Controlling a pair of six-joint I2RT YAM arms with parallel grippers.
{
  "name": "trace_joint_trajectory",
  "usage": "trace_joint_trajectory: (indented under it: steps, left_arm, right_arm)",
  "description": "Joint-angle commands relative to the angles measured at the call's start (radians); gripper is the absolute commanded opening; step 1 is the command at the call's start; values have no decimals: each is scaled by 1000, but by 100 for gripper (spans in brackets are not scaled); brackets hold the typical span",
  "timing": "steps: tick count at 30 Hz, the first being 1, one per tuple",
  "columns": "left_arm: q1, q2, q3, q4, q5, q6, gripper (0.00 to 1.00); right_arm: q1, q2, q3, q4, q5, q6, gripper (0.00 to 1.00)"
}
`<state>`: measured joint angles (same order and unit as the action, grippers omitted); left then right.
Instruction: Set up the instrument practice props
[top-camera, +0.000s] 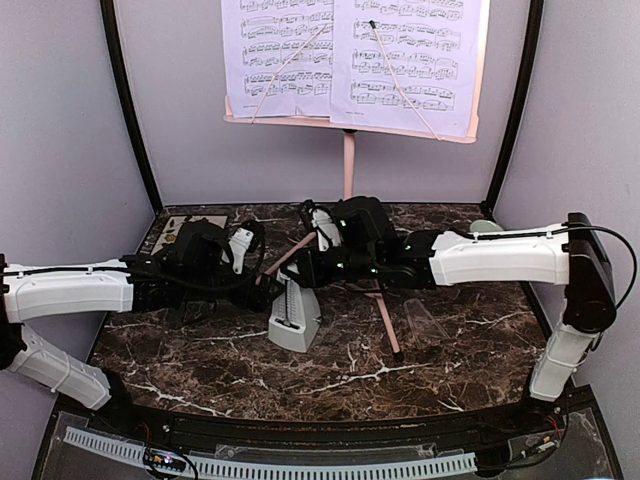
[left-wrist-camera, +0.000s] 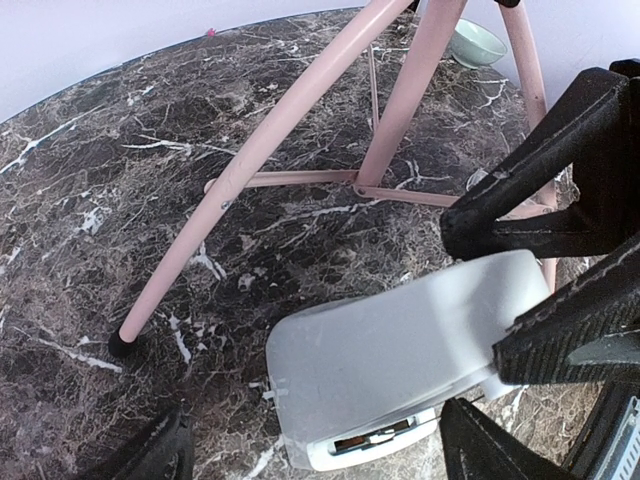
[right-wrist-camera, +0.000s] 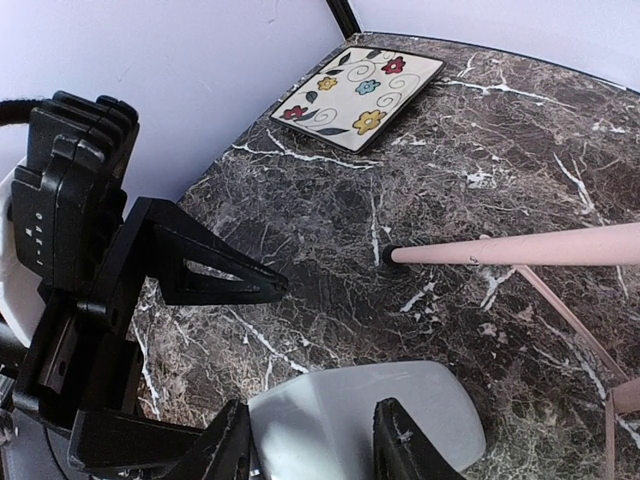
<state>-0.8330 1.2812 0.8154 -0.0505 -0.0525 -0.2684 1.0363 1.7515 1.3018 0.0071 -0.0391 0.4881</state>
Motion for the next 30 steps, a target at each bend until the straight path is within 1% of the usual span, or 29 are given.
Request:
trace_joint_trajectory:
  steps: [1,8,16,23,30]
  left_arm:
    - [-1,-38,2,60,25,12,88]
    - [-1,-28,4,72,42,3,88]
    - [-2,-40,-9,78,64,8,92]
    - [-2,-37,-5,76,62,9,92]
    - [-12,-43,-1,73,1,-19,90]
  right_arm:
    - [8,19,7,7,24,-9,42]
    - [10,23,11,5,30,-8,40]
    - [11,26,16,4,32,-8,39]
    - [11,31,18,2,34,-8,38]
    - [11,34,23,-6,43,-8,38]
